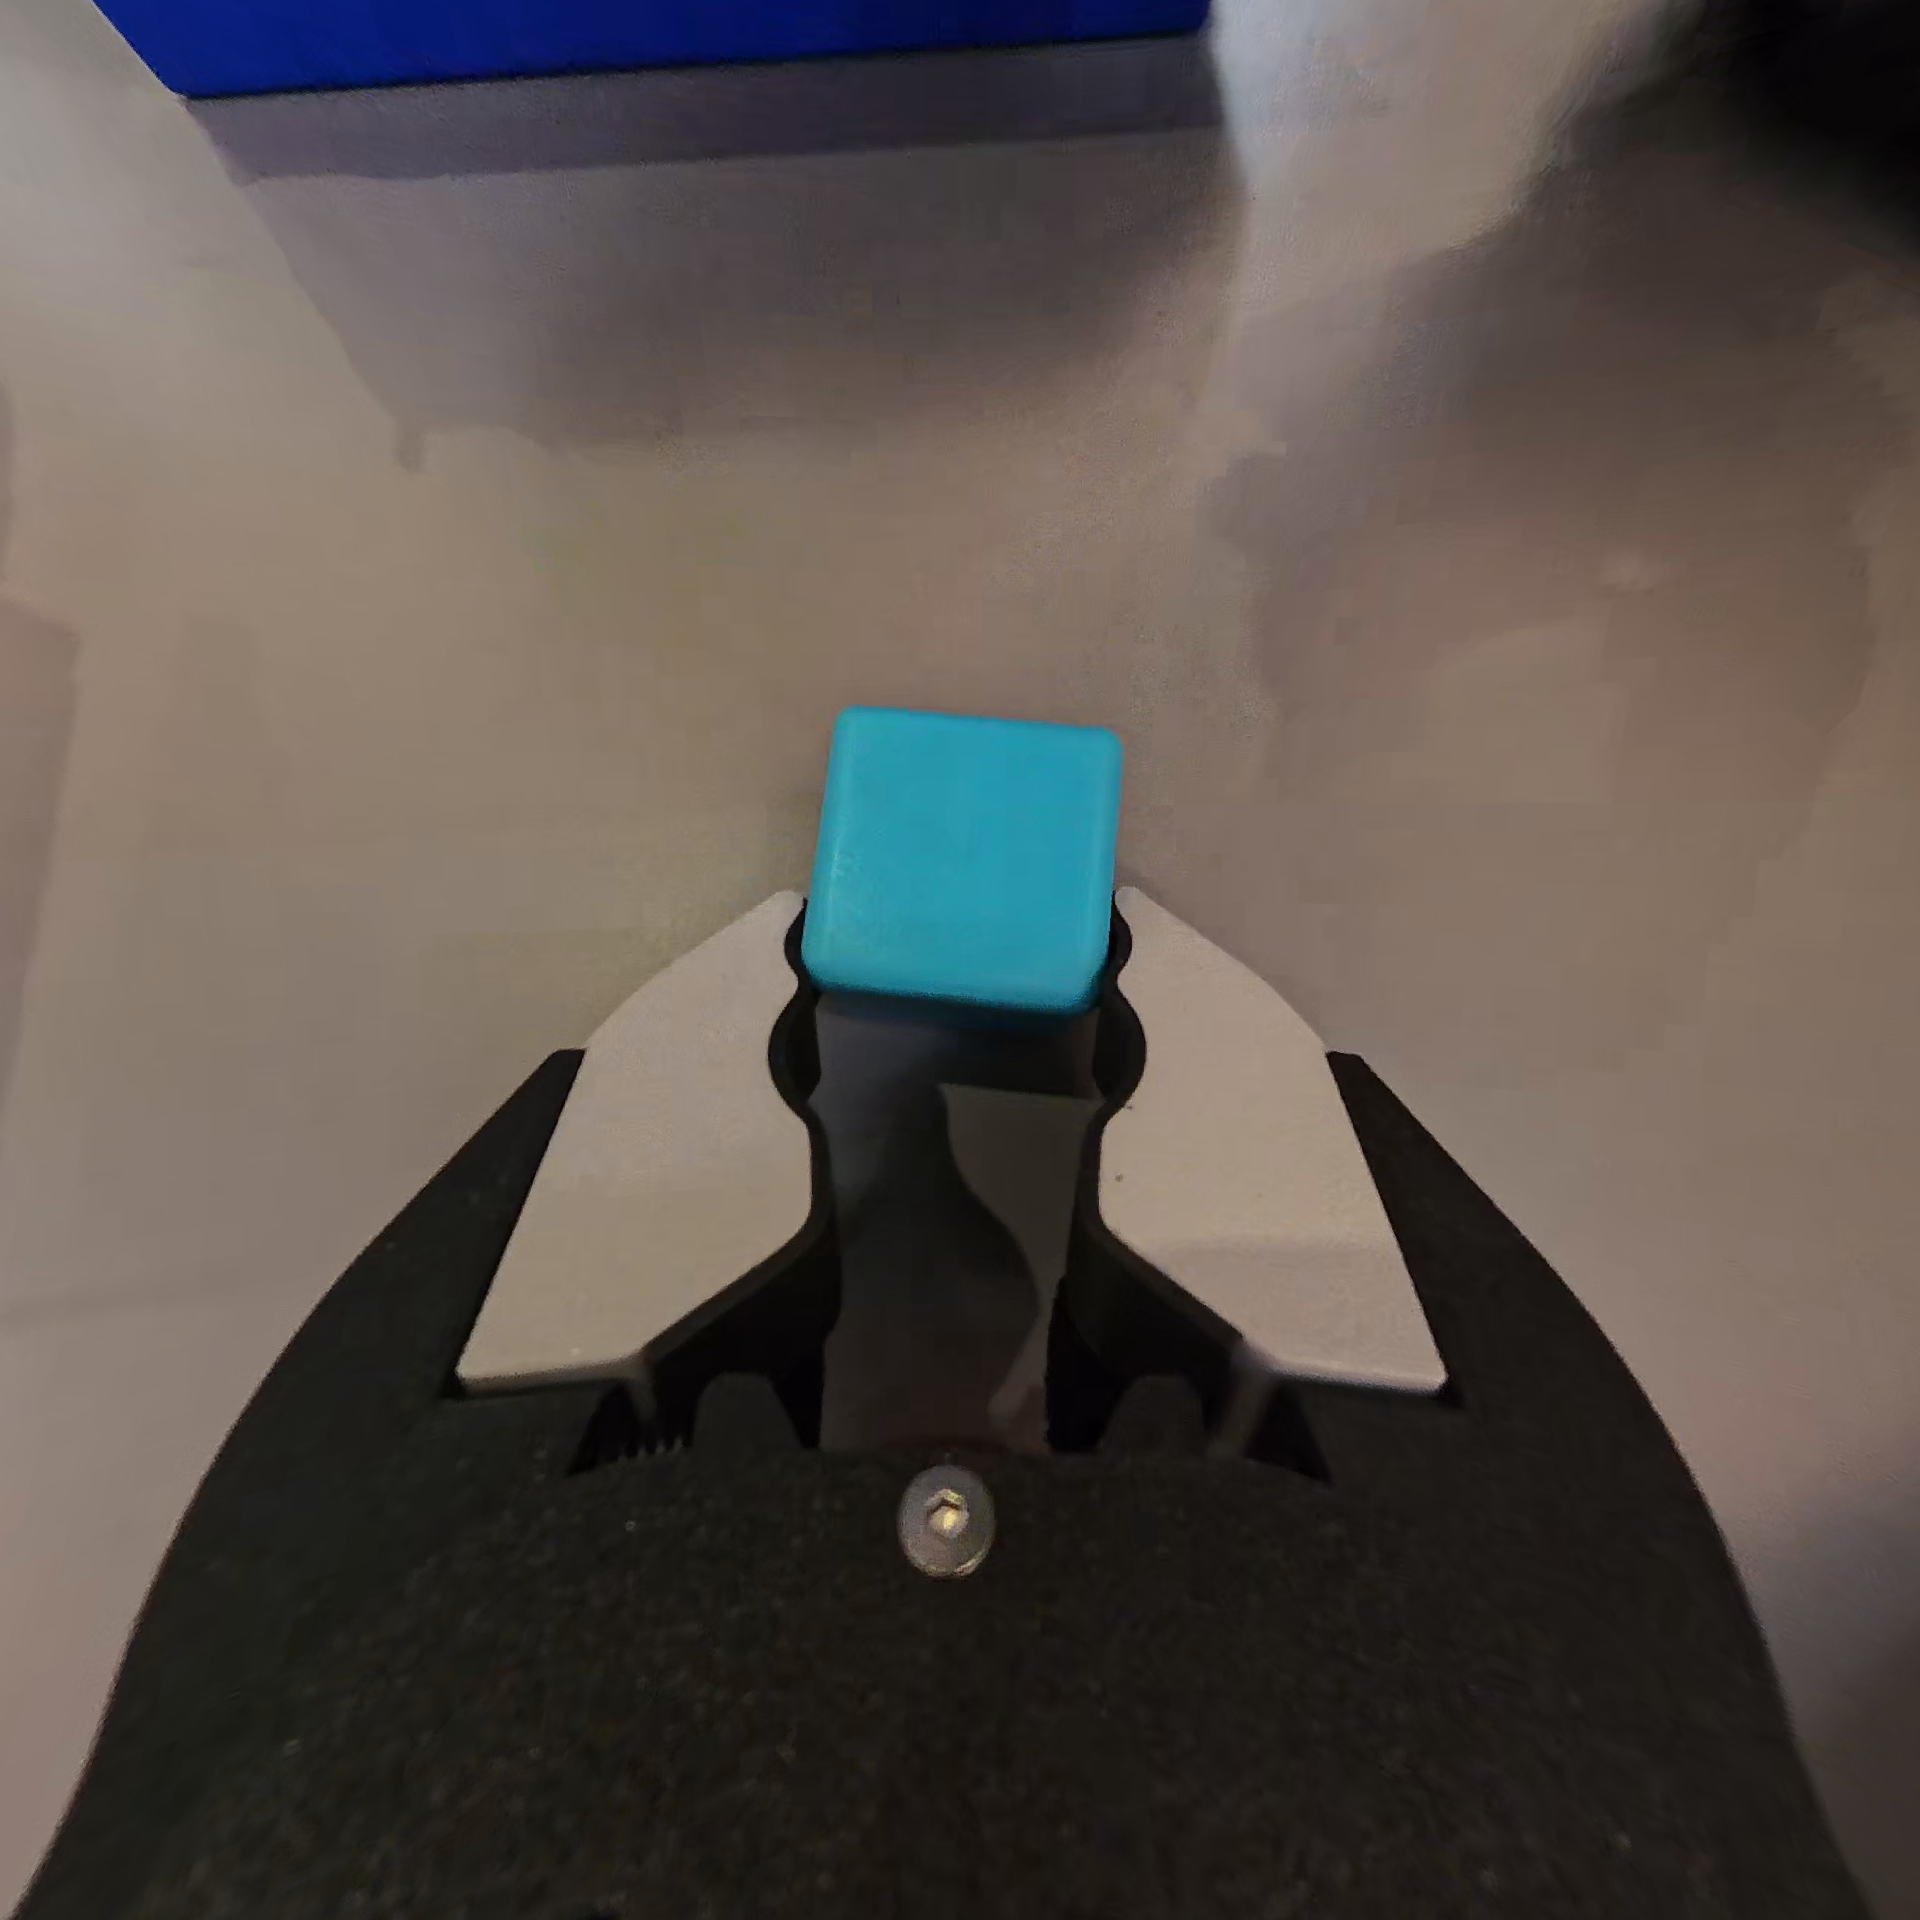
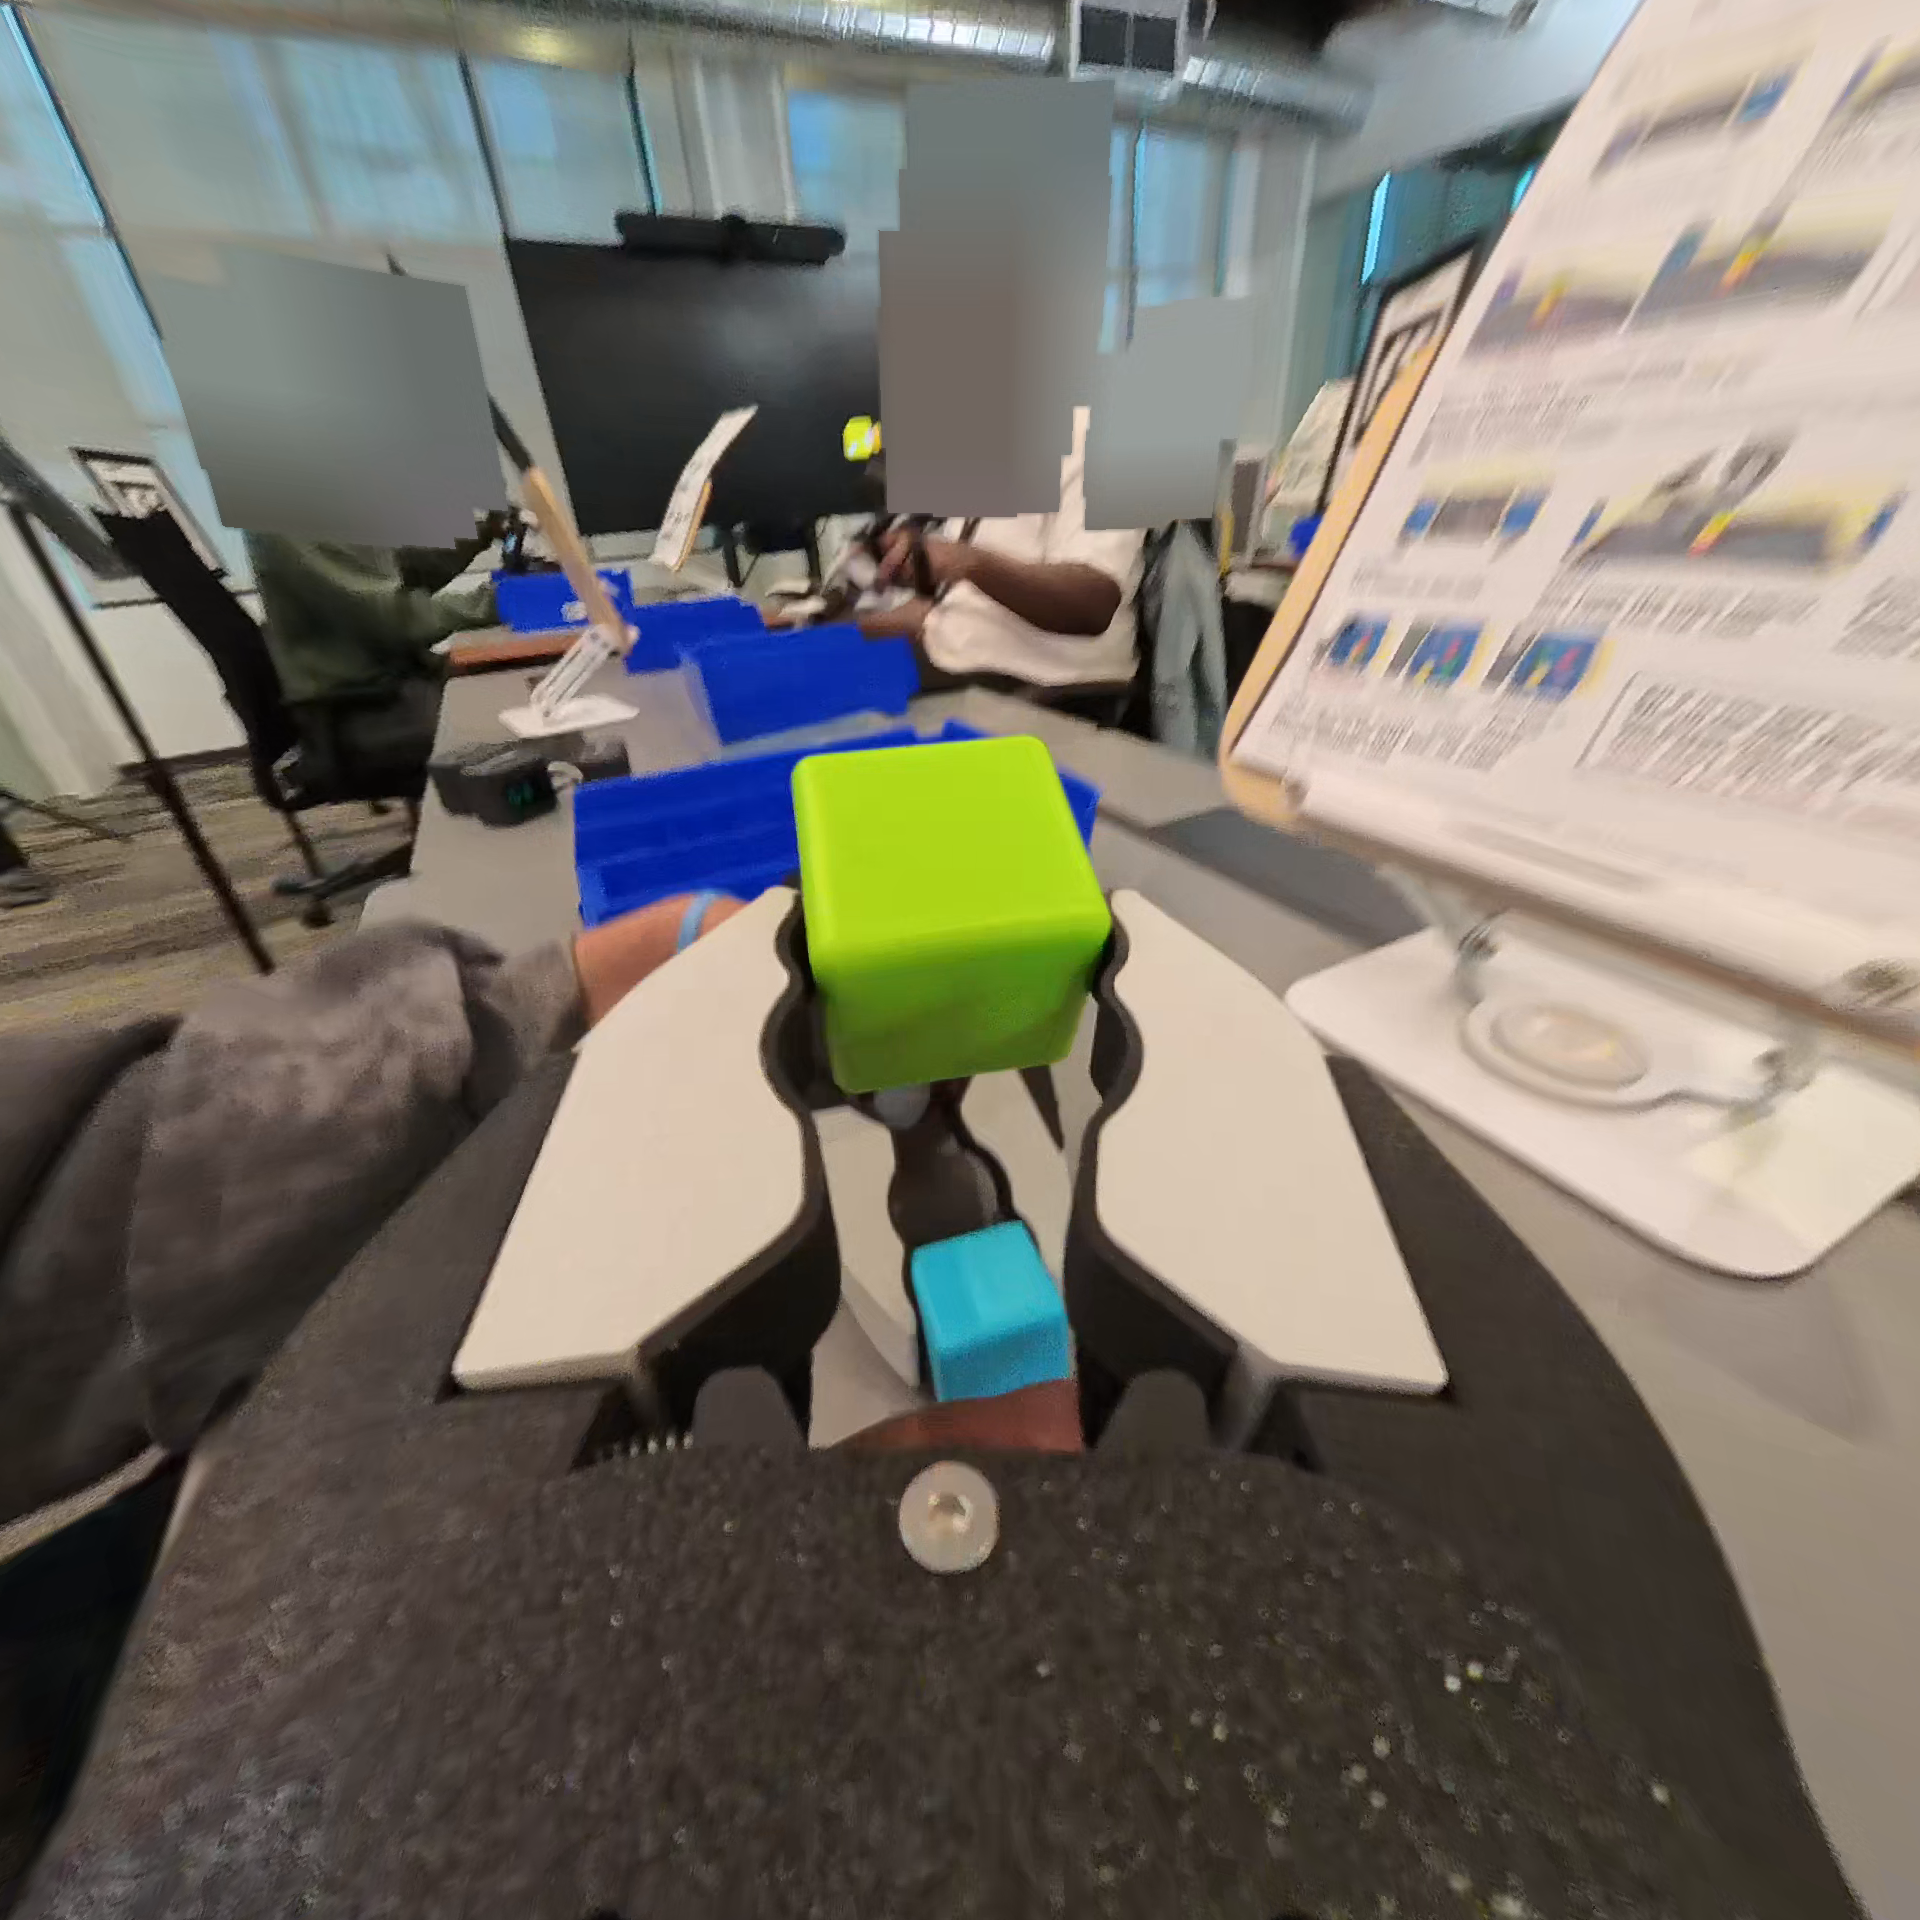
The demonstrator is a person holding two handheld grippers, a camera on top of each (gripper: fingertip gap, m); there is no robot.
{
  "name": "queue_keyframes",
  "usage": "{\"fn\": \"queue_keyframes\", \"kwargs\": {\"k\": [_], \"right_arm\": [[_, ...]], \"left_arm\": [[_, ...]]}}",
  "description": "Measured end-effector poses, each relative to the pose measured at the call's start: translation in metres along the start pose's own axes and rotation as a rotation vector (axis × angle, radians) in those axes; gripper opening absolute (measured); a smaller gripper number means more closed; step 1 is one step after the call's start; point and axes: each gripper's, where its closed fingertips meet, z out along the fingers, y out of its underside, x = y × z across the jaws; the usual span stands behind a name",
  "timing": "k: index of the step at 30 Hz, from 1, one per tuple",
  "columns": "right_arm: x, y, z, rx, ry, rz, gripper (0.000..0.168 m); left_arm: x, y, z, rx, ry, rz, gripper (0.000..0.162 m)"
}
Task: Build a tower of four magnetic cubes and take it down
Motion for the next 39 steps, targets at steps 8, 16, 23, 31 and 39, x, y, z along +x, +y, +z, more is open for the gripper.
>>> {"fn": "queue_keyframes", "kwargs": {"k": [8, 16, 23, 31, 39], "right_arm": [[0.036, -0.116, -0.114, -0.088, 0.411, -0.286, 0.051], [0.144, -0.053, -0.256, -0.431, 0.832, -0.062, 0.051], [0.173, 0.078, -0.306, -0.965, 0.891, 0.152, 0.052], [0.168, 0.134, -0.324, -1.479, 0.758, 0.073, 0.052], [0.166, 0.145, -0.332, -1.764, 0.653, 0.004, 0.052]], "left_arm": [[0.0, 0.0, 0.0, 0.0, 0.001, -0.001, 0.05], [0.0, 0.0, 0.0, -0.001, 0.001, 0.0, 0.05], [0.001, 0.0, 0.0, -0.003, 0.002, 0.003, 0.05], [0.002, 0.001, 0.001, -0.005, 0.005, 0.008, 0.05], [0.002, 0.001, 0.001, -0.006, 0.004, 0.007, 0.05]]}}
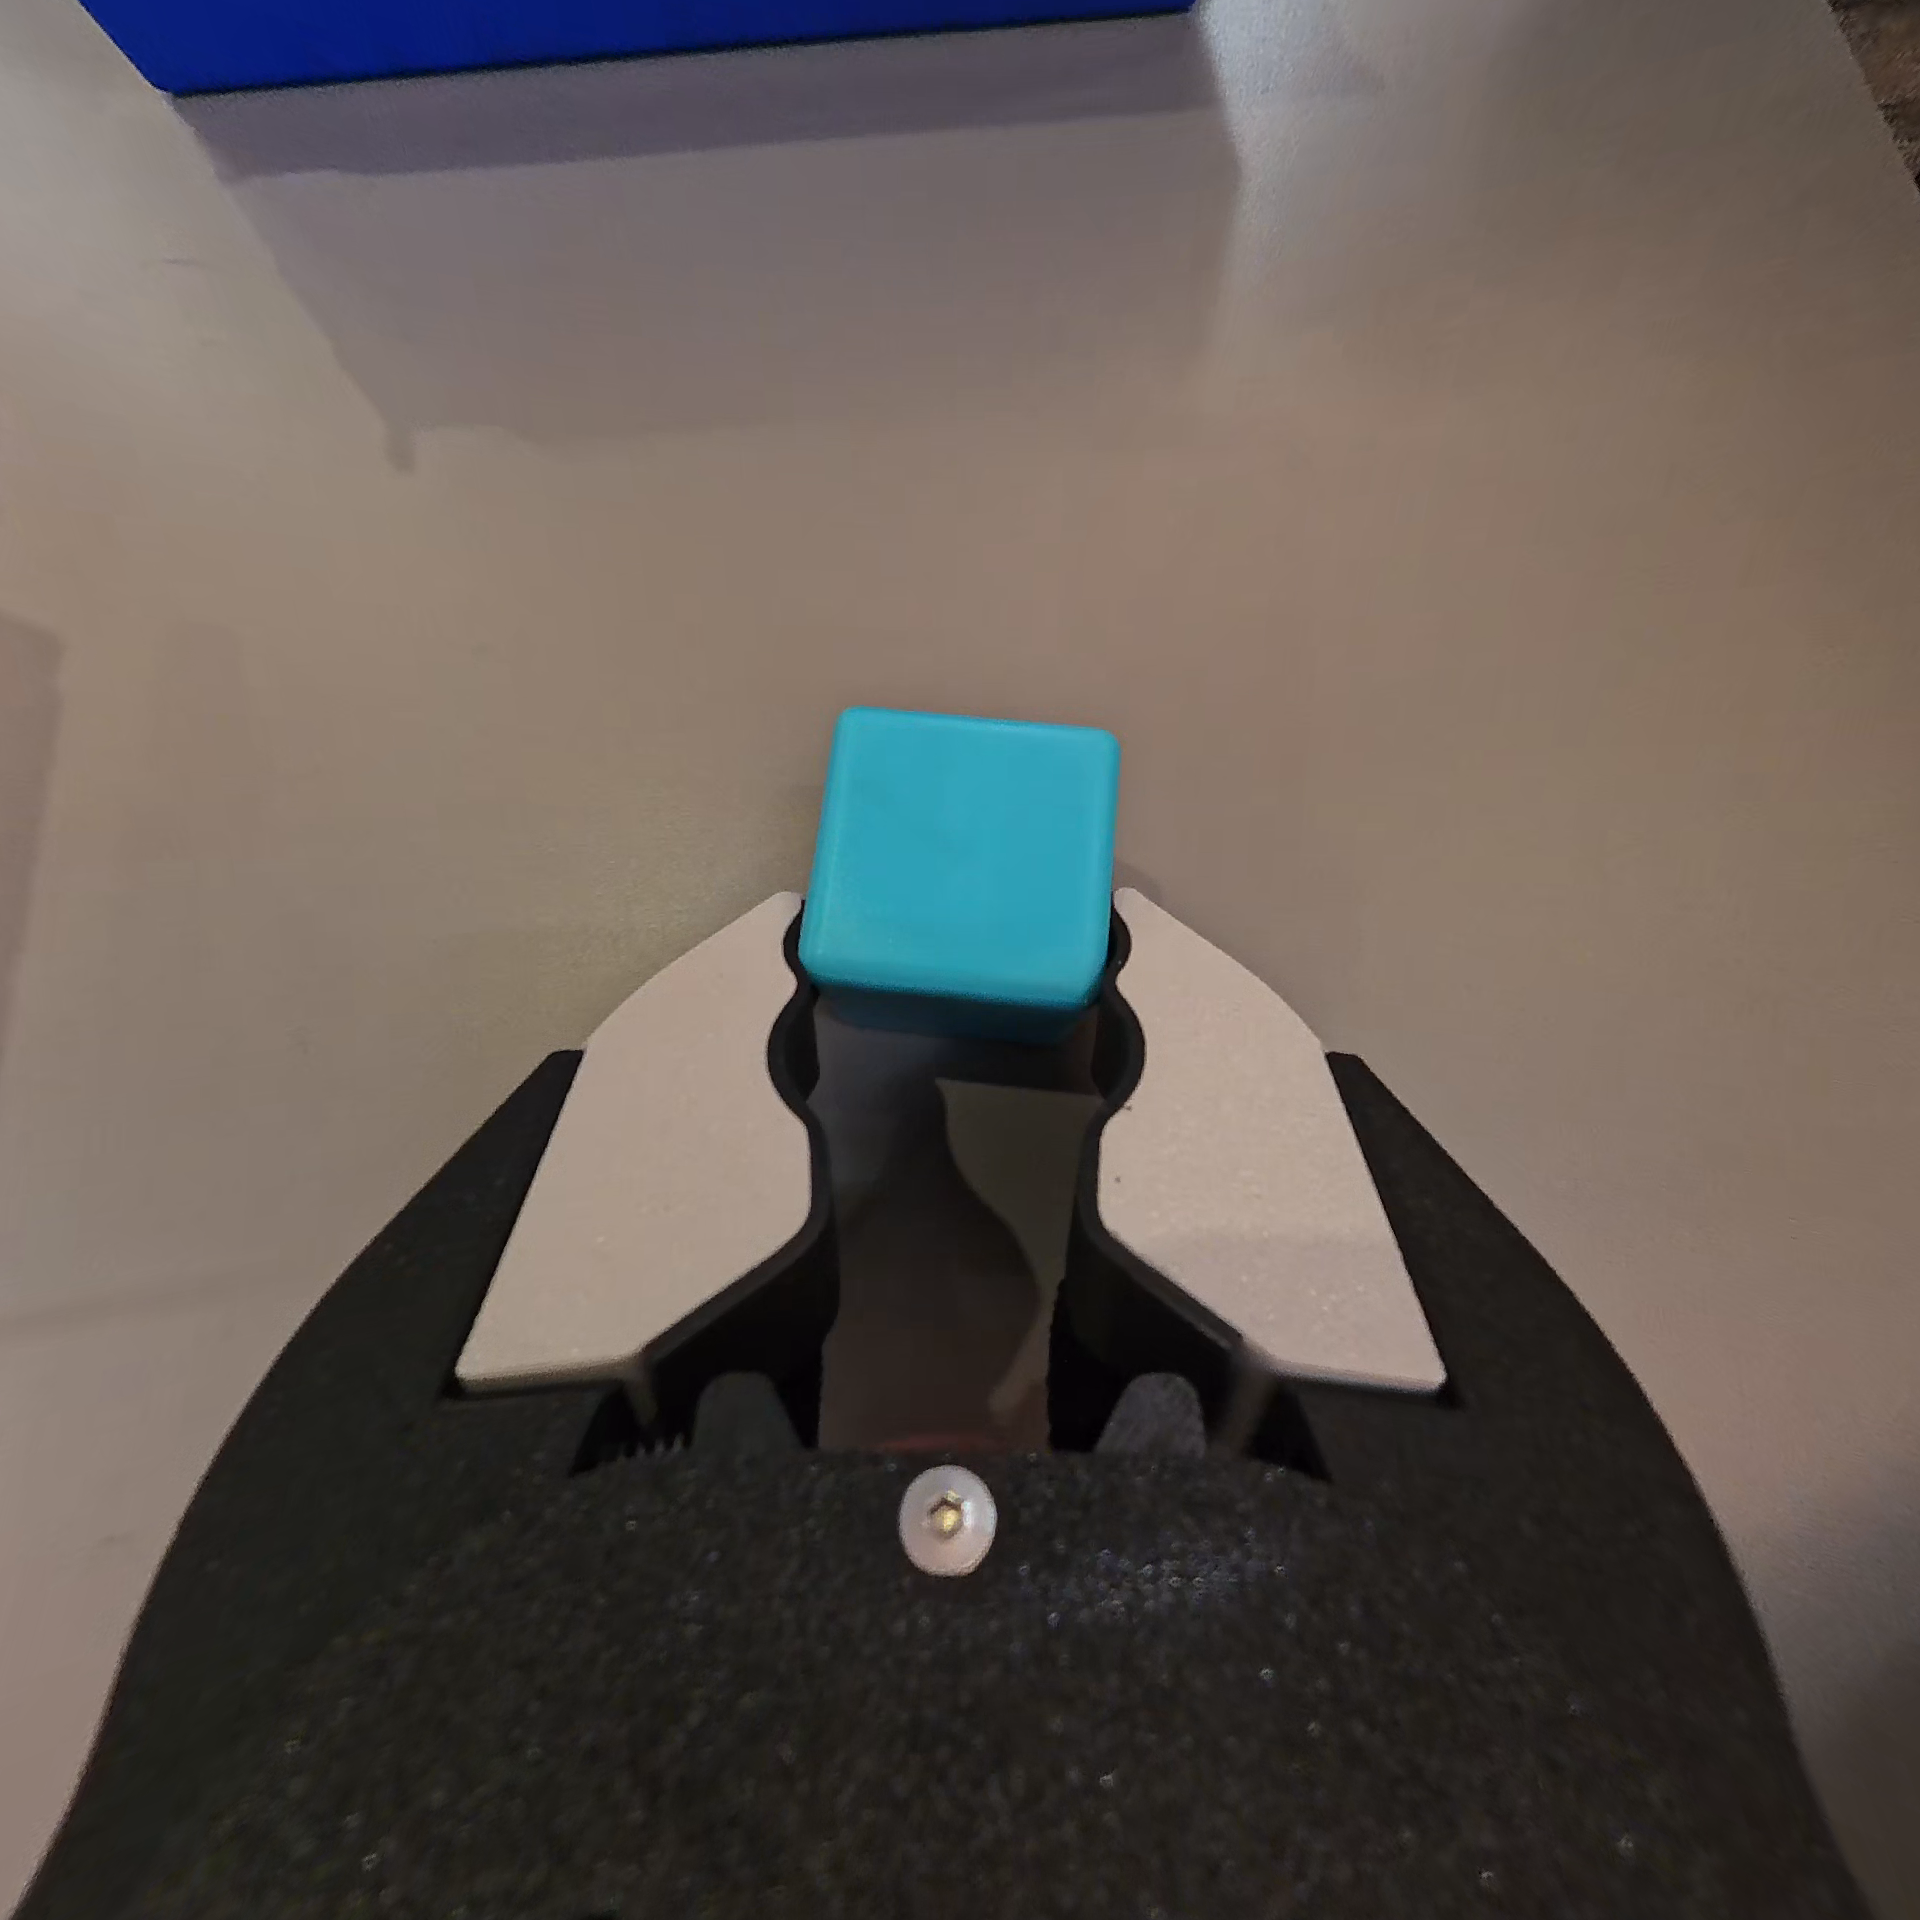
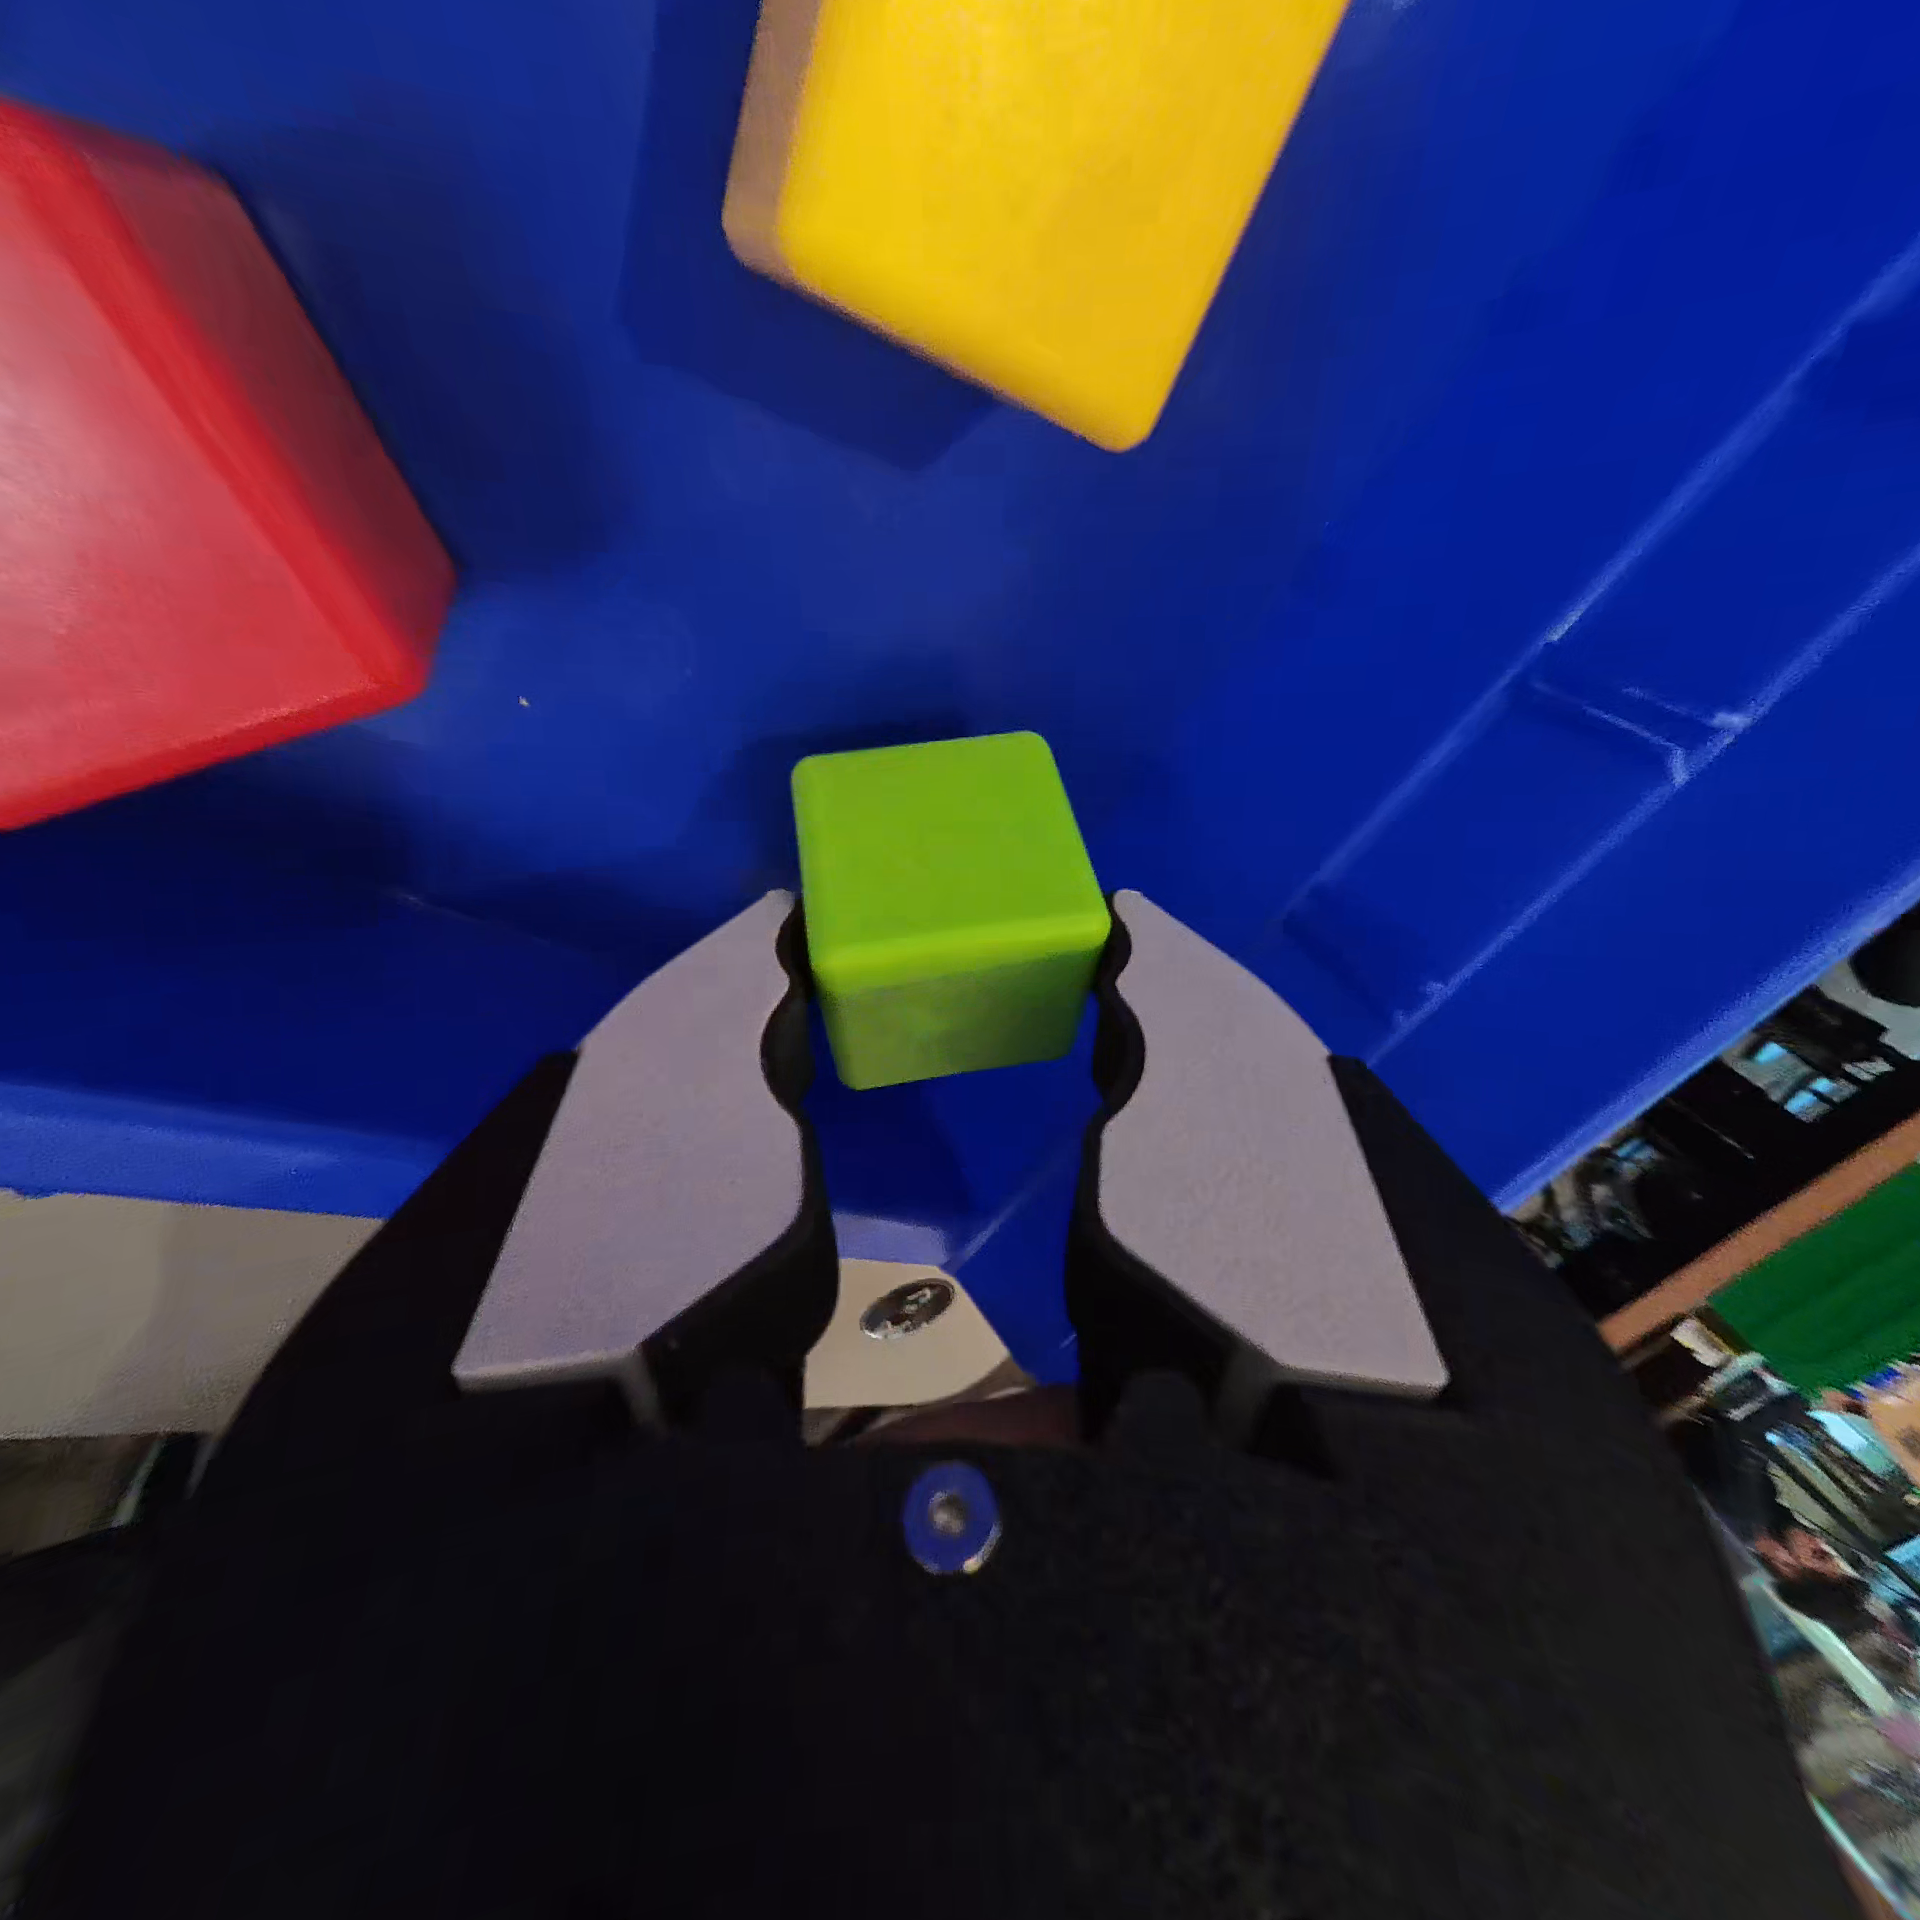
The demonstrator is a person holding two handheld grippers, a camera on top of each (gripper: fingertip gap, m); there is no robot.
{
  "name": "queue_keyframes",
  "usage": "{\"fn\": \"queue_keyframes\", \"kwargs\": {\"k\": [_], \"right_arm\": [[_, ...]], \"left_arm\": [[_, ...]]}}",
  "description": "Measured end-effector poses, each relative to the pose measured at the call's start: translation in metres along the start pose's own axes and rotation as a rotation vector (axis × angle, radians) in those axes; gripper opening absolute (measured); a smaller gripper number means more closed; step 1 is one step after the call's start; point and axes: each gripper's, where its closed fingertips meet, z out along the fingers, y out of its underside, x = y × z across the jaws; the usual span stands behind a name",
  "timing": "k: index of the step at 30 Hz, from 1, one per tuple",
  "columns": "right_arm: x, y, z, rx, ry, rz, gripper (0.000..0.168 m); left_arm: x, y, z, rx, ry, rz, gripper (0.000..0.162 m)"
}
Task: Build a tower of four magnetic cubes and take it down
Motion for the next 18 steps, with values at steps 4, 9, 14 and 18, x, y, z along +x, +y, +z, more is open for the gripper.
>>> {"fn": "queue_keyframes", "kwargs": {"k": [4, 9, 14, 18], "right_arm": [[0.004, -0.009, 0.0, 0.043, 0.026, -0.001, 0.061], [0.011, -0.017, -0.035, 0.334, 0.139, 0.11, 0.065], [-0.071, -0.049, -0.141, 1.222, -0.063, 0.333, 0.053], [-0.176, -0.039, -0.188, 1.695, -0.525, 0.375, 0.037]], "left_arm": [[0.0, 0.0, 0.0, 0.0, 0.0, 0.001, 0.05], [0.0, 0.0, 0.0, -0.001, -0.001, 0.001, 0.05], [0.0, 0.0, 0.0, -0.001, -0.003, 0.001, 0.05], [0.0, 0.0, 0.001, -0.001, -0.005, 0.002, 0.05]]}}
